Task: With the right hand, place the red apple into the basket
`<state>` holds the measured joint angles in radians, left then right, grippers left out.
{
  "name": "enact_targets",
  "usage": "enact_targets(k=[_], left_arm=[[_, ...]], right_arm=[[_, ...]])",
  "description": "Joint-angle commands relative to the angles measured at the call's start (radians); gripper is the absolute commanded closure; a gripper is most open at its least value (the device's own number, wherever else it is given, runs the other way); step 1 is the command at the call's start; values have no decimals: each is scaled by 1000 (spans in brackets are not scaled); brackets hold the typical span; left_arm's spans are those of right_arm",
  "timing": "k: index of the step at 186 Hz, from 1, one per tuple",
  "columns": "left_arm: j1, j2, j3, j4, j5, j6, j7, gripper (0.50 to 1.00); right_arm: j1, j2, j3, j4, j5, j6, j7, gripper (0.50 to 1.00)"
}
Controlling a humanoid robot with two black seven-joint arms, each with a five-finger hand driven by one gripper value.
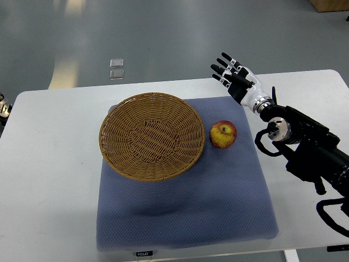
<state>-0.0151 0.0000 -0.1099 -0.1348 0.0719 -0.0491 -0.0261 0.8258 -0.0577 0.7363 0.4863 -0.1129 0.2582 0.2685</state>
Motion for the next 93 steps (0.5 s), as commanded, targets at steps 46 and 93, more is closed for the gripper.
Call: enact_targets(k=[46, 93], left_arm=[[1, 0, 3, -3, 0, -6, 0, 500], [-2, 0, 3, 12, -1, 3, 0, 500]], right_arm=[[-1, 1, 2, -2, 1, -1, 0, 576], [-1, 2, 2, -5, -1, 1, 0, 576]])
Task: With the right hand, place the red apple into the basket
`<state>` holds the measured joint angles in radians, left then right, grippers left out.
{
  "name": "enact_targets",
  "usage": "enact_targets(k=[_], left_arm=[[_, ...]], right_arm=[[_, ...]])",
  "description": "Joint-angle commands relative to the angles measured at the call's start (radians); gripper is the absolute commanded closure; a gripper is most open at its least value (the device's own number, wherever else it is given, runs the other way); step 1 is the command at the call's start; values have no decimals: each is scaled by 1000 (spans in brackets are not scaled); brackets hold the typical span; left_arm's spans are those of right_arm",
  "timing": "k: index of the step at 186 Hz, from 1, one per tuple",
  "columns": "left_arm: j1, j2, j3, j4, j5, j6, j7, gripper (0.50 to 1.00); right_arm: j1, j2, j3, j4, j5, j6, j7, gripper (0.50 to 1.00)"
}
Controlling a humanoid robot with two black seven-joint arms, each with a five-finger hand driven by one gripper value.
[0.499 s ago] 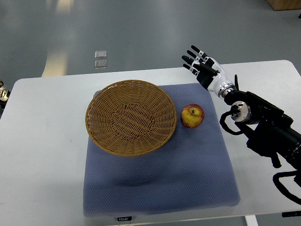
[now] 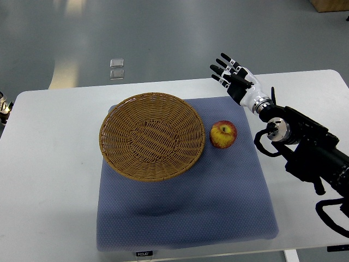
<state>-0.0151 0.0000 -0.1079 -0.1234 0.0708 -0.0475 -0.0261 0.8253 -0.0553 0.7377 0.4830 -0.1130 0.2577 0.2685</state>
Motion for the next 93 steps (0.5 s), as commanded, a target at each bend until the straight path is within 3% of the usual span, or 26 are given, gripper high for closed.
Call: enact_targets(k=[1, 93], left_arm=[[-2, 0, 1, 1, 0, 1, 0, 500], [-2, 0, 1, -5, 0, 1, 0, 500]], right_arm=[[0, 0, 0, -1, -1, 2, 0, 576], [2, -11, -15, -11, -4, -17, 0, 576]])
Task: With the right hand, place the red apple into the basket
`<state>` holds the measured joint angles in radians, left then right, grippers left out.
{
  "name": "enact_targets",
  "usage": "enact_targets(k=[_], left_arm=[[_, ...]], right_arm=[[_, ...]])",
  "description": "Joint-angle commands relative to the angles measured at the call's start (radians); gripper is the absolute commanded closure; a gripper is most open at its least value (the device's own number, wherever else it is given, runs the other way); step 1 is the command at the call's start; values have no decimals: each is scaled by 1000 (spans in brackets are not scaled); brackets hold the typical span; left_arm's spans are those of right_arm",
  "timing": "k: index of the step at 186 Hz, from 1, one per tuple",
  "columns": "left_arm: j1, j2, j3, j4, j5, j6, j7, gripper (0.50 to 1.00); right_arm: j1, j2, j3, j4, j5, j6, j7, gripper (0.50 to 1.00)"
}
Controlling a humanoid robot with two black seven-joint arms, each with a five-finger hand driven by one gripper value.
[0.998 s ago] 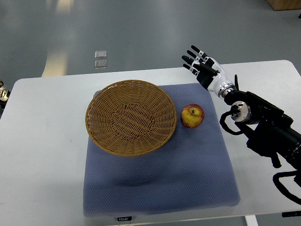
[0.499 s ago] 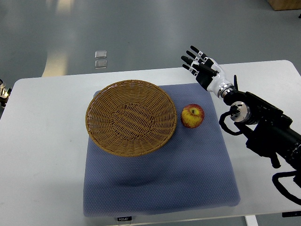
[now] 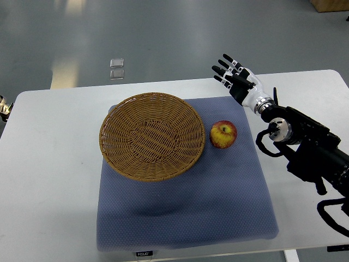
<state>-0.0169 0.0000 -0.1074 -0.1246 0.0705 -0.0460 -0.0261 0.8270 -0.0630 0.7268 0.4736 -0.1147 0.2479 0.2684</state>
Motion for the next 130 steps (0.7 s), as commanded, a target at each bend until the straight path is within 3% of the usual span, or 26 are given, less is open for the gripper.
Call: enact_targets(k=[1, 130], left_arm=[[0, 0, 0, -4, 0, 0, 0, 500], [0, 0, 0, 0, 0, 0, 0, 500]], right_arm=[[0, -3, -4, -1, -2, -7, 0, 576], [24, -54, -14, 8, -14, -7, -3, 576]])
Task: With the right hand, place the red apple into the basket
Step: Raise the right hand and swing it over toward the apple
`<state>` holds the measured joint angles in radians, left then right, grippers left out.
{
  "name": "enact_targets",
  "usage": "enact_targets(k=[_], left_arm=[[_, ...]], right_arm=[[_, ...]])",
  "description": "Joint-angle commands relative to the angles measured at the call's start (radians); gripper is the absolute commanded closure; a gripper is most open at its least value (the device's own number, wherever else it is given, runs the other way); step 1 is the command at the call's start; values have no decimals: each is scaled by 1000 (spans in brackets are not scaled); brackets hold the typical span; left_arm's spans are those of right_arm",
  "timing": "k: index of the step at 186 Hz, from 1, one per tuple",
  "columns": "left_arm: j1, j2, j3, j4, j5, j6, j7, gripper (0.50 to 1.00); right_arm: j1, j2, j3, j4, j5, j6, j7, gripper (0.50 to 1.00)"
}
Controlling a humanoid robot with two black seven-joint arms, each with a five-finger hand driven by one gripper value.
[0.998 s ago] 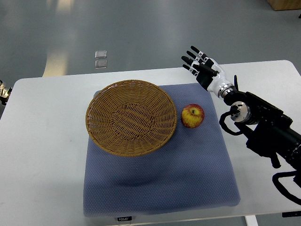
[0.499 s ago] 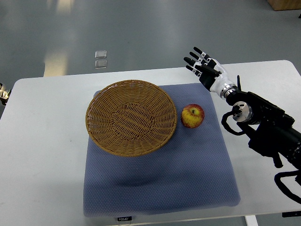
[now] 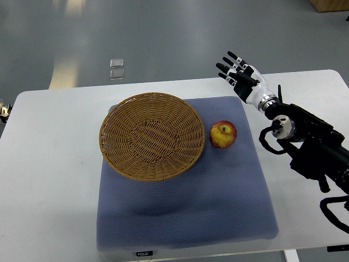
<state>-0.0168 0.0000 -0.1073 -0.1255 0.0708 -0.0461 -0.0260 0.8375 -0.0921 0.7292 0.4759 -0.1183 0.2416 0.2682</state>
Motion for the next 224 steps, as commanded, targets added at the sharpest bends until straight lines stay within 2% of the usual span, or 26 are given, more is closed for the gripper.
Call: enact_targets(k=[1, 44, 78, 87, 88, 109, 123, 133, 134, 142, 152, 153, 160, 186, 224], left_arm=[[0, 0, 0, 1, 0, 0, 0, 500], [0, 0, 0, 0, 0, 0, 0, 500], [0, 0, 0, 0, 0, 0, 0, 500], [0, 0, 0, 0, 0, 0, 0, 500], [0, 0, 0, 0, 0, 0, 0, 500], [0, 0, 0, 0, 0, 0, 0, 500], [0, 0, 0, 0, 0, 0, 0, 500], [0, 0, 0, 0, 0, 0, 0, 500], [0, 0, 0, 0, 0, 0, 0, 500], [0, 0, 0, 0, 0, 0, 0, 500], [0, 0, 0, 0, 0, 0, 0, 500], [0, 0, 0, 1, 0, 0, 0, 500], [0, 0, 0, 0, 0, -1, 0, 500], [0, 0, 0, 0, 0, 0, 0, 500], [0, 0, 0, 0, 0, 0, 0, 500]], right_arm=[[17, -28, -17, 6, -14, -2, -4, 576], [60, -66, -149, 6, -116, -2, -12, 576], [143, -192, -295, 7, -280, 22, -6, 576], [143, -192, -295, 7, -280, 22, -6, 576], [166, -233, -321, 19, -323, 42, -3, 576], [224, -321, -347, 75, -411, 107, 0, 576], [244, -402, -350, 159, -484, 159, -1, 576], [244, -402, -350, 159, -485, 159, -1, 576], [252, -455, -353, 234, -548, 182, -1, 576], [256, -497, -355, 297, -613, 199, -1, 576], [256, -497, -355, 297, -613, 199, -1, 576], [259, -541, -355, 376, -698, 218, 0, 576], [259, -569, -353, 438, -759, 231, 0, 576], [262, -598, -356, 567, -900, 237, 0, 576], [255, -569, -378, 583, -1055, 223, 0, 576]])
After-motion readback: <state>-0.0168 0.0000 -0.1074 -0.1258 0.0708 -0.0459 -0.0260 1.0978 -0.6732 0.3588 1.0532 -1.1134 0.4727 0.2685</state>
